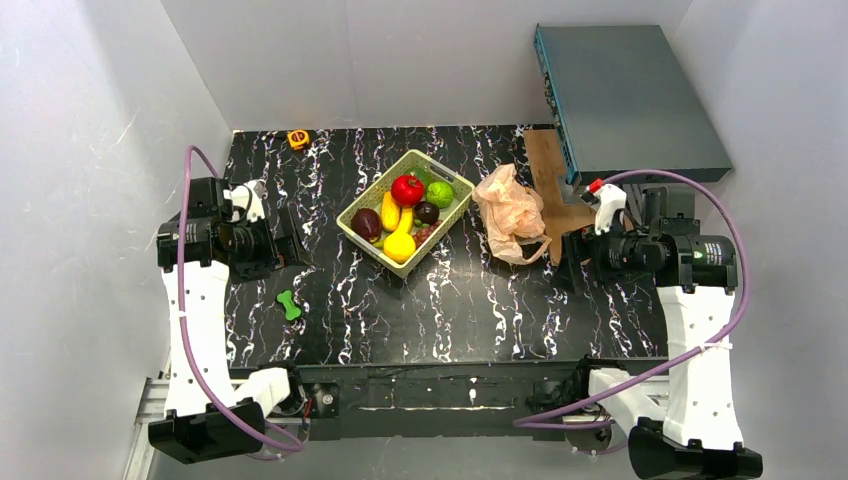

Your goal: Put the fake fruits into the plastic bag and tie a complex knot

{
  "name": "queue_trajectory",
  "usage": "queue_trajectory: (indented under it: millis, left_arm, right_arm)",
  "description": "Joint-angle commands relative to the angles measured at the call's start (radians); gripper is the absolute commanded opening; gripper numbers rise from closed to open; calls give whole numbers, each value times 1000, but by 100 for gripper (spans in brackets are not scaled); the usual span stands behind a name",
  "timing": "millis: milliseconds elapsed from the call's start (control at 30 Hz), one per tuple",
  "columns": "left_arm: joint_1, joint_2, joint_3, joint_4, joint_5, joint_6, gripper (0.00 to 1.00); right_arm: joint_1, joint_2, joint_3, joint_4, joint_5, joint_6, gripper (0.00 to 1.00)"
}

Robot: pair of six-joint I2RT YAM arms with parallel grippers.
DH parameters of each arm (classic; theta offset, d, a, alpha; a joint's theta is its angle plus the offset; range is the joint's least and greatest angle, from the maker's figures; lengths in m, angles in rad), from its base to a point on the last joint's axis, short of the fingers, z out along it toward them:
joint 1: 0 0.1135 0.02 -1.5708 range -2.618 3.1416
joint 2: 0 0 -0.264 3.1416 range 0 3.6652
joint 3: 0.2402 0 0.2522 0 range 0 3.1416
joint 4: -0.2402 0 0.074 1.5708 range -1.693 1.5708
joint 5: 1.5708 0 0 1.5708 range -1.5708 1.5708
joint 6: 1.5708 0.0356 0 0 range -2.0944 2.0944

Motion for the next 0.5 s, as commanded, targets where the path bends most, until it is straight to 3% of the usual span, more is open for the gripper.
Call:
queue_trajectory:
  millis: [0, 300, 467]
  left_arm:
    - [5, 21, 53, -13, -13, -6, 98]
    - [5, 6, 48, 39, -82, 33, 98]
    - [6, -2, 27, 56, -45, 54, 98]
  right_arm:
    - [77, 4, -4, 73, 45, -19, 98]
    - [429, 54, -27, 238, 310, 5, 98]
    - [579, 121, -12, 379, 574, 35, 98]
